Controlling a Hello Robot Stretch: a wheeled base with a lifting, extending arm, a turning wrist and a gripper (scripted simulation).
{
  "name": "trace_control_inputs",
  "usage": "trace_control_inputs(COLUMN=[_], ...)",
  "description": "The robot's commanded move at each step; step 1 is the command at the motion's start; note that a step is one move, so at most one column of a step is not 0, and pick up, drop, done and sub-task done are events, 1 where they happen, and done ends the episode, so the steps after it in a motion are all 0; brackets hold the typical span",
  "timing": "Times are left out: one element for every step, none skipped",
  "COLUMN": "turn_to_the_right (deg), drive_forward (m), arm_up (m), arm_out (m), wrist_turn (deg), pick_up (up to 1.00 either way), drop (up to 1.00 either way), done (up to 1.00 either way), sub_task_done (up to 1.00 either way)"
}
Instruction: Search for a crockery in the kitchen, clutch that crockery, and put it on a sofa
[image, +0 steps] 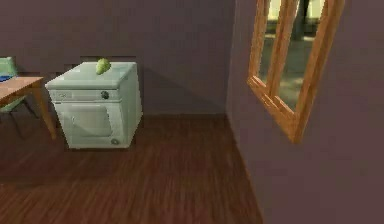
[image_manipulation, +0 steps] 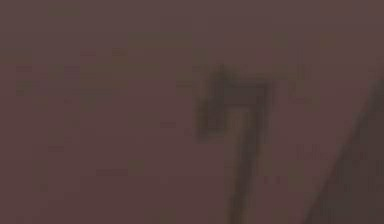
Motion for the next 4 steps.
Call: trace_control_inputs(turn_to_the_right=[-45.0, -39.0, 0.0, 0.0], drive_forward=[0.00, 0.00, 1.00, 1.00], arm_up=[0.00, 0.00, 0.00, 0.00], arm_out=[0.00, 0.00, 0.00, 0.00], wrist_turn=[0.0, 0.0, 0.0, 0.0], pick_up=[0.00, 0.00, 0.00, 0.00], drop=[0.00, 0.00, 0.00, 0.00], done=[0.00, 0.00, 0.00, 0.00], sub_task_done=[0.00, 0.00, 0.00, 0.00])
